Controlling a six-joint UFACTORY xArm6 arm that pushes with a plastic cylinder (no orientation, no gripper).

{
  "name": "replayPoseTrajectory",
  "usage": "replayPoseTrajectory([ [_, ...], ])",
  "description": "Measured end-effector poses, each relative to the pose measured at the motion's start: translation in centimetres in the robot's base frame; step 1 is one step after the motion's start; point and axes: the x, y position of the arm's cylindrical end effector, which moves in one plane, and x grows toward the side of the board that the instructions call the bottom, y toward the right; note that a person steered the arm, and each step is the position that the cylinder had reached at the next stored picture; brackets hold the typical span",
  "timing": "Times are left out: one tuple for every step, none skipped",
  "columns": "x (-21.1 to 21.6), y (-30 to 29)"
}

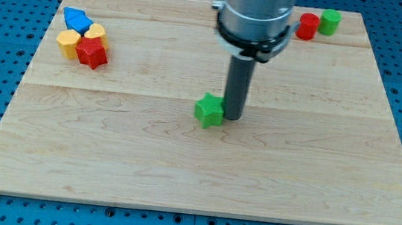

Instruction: Push the green star closer to the red star

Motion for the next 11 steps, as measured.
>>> replayPoseTrajectory([
  [2.4,-1.5],
  [2.7,-4.9],
  [2.7,-7.8],
  [2.7,-8.7],
  [2.7,-7.1],
  [2.7,-5.1],
  [2.6,-5.1],
  [1.9,-5.1],
  [0.4,-5.2],
  [-1.3,-6.5],
  [-2.9,-8.5],
])
